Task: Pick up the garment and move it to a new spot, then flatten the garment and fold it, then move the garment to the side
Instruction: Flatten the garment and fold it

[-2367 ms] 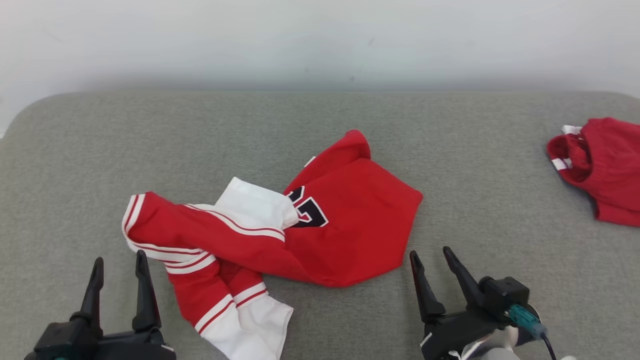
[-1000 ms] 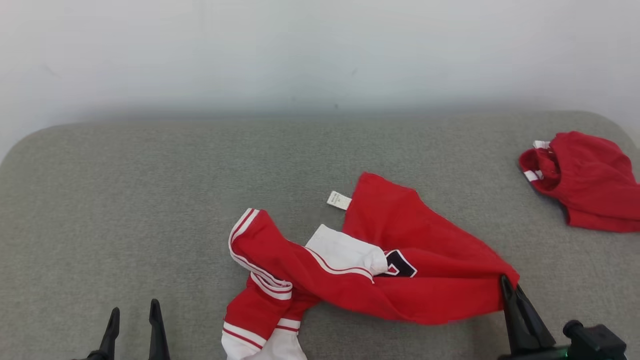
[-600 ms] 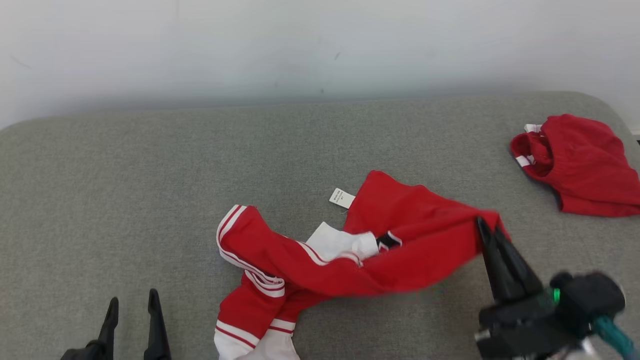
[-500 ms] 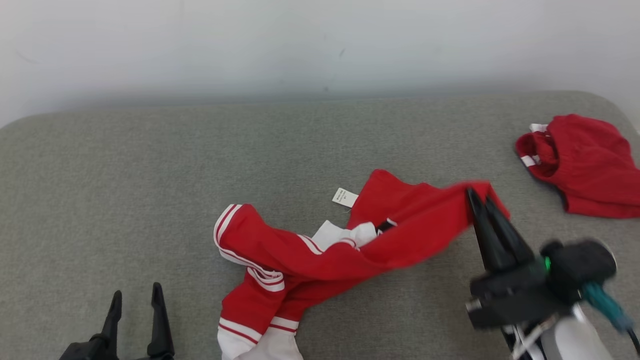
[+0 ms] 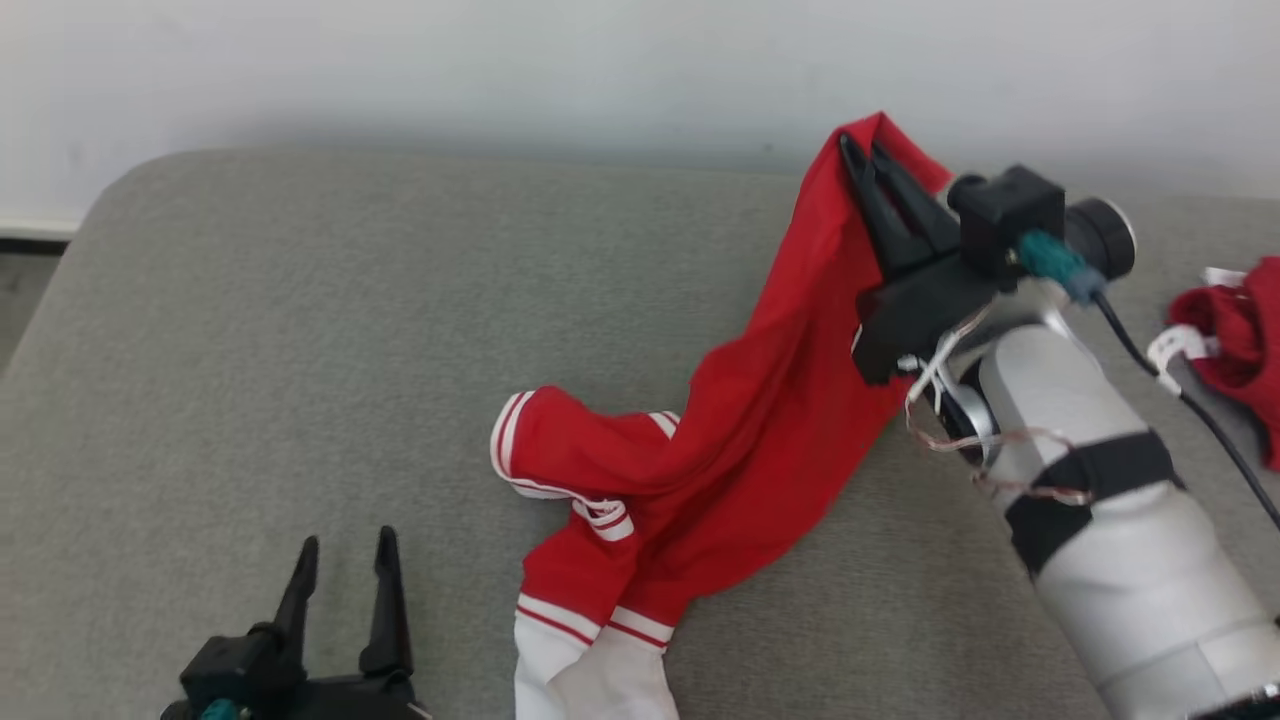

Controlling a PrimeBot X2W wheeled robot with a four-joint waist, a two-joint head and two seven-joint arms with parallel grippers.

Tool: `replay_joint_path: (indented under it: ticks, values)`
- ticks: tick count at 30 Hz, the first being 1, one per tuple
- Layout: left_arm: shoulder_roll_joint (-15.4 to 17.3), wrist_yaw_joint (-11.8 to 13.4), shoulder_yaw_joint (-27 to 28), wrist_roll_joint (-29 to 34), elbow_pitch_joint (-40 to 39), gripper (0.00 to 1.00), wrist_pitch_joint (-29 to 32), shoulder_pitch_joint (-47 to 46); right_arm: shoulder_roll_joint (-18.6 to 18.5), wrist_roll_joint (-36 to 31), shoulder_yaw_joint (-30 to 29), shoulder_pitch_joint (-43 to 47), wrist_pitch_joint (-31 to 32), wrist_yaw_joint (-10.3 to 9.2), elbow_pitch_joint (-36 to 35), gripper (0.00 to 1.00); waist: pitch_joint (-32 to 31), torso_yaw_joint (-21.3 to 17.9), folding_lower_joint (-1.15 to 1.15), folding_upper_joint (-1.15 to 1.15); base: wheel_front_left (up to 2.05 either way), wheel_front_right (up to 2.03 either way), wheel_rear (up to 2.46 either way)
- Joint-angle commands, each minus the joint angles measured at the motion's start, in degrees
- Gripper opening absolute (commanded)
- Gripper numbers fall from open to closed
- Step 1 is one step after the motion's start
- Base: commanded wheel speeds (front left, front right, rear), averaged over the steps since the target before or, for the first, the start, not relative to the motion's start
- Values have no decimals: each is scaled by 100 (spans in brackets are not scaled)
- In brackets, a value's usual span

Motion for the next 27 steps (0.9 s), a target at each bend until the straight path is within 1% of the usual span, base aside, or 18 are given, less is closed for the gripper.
replay_joint_path:
  ticks: [1,3,4,5,6,8,11,14,19,22,24,27]
  values:
    - [-8,30,-64,-28,16,100,-15,-102,62,29,21,-186,-121,-13,243,0,156,291,-1,0,0,0,0]
    - [-8,39,-172,-77,44,100,-15,-147,132,4,94,-510,-213,-13,868,0,181,405,-1,0,0,0,0]
    - [-8,41,-220,-88,54,100,-15,-167,169,-5,114,-642,-273,-13,1122,14,188,451,-1,0,0,0,0]
    - [-8,51,-283,-109,71,100,-15,-184,198,0,140,-737,-284,-13,1404,73,190,503,-1,0,0,0,0]
    - [-8,68,-311,-136,82,100,-15,-199,244,18,187,-816,-308,-13,1633,100,190,532,-1,0,0,0,0]
    - [-6,86,-334,-176,76,100,-15,-207,325,55,266,-985,-377,-13,1888,100,184,558,-1,0,0,0,0]
    - [-9,132,-265,-197,40,100,-15,-133,366,206,319,-965,-440,-13,2085,100,164,467,-1,0,0,0,0]
    - [-8,136,-152,-161,35,100,-15,-52,327,408,257,-839,-448,-13,1946,100,116,308,-1,0,0,0,0]
    - [-7,93,3,-58,-22,100,-15,-12,46,710,-19,-140,-447,-13,1615,100,26,123,-1,0,0,0,0]
    - [-8,60,79,-9,-86,100,-15,9,-101,814,-119,338,-448,-13,1539,100,17,56,-1,0,0,0,0]
    - [-8,49,119,-1,-126,100,-15,33,-117,898,-197,658,-448,-13,1534,100,28,28,-1,0,0,0,0]
    - [-8,46,133,18,-145,100,-15,58,-18,1143,-345,998,-447,-13,1612,100,69,34,-1,0,0,0,0]
